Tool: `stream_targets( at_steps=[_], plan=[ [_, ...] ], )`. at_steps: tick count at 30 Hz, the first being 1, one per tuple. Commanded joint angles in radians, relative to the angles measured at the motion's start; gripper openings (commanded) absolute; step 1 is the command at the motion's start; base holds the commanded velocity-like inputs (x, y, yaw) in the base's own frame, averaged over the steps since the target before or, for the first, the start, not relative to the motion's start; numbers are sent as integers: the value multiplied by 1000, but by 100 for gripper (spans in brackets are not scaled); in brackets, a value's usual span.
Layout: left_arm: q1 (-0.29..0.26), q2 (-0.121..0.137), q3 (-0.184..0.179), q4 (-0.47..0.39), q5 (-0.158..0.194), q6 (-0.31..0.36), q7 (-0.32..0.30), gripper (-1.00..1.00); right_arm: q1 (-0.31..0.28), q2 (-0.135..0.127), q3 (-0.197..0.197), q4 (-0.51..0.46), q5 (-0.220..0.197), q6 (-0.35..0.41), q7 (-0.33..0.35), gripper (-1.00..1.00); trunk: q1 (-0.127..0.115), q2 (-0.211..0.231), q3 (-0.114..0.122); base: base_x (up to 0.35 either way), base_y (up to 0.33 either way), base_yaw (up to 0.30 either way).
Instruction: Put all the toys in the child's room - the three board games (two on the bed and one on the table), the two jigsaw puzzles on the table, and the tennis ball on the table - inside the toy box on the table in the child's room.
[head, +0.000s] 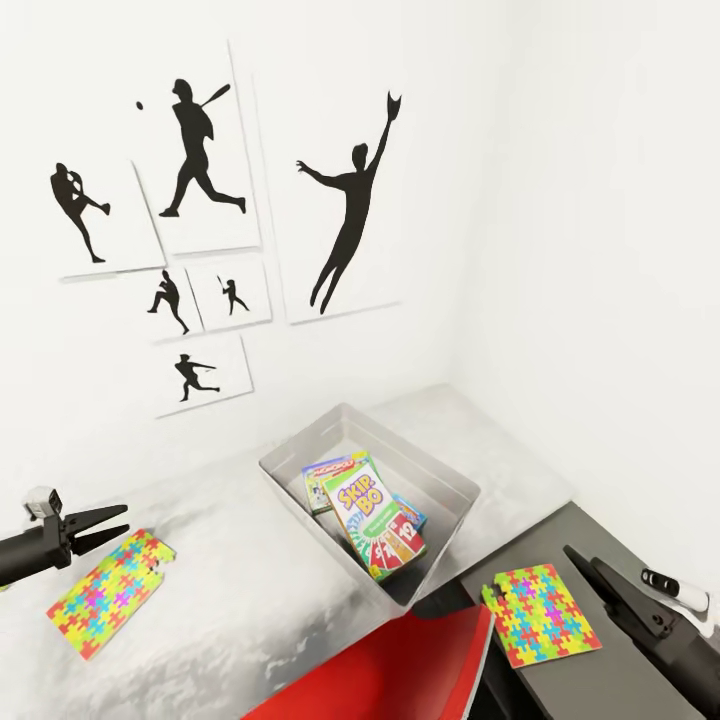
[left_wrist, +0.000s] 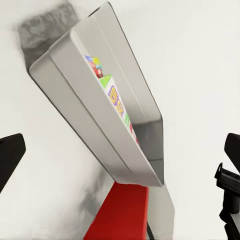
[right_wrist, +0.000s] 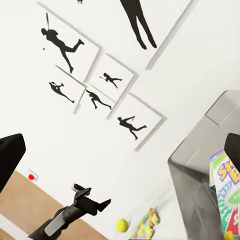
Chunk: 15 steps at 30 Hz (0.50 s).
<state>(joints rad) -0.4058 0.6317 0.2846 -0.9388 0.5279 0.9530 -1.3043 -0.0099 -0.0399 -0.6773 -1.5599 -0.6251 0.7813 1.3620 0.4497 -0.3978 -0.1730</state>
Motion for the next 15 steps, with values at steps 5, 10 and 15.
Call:
stream_targets(
  at_steps=[5, 10, 15],
  plan=[
    [-1, 0, -1, 0, 3, 5, -1, 100, -1, 0, -1, 0, -3, 9, -1, 100, 0, -2, -2, -240, 0, 0],
    [-1, 0, -1, 0, 3, 4, -1, 100, -1, -1, -2, -1, -4, 9, -1, 100, 0, -2, -2, -296, 0, 33],
    [-1, 0, -1, 0, 3, 3, -1, 100, -1, -1, -2, -2, -4, 9, -1, 100, 0, -2, -2, -251, 0, 202]
  ],
)
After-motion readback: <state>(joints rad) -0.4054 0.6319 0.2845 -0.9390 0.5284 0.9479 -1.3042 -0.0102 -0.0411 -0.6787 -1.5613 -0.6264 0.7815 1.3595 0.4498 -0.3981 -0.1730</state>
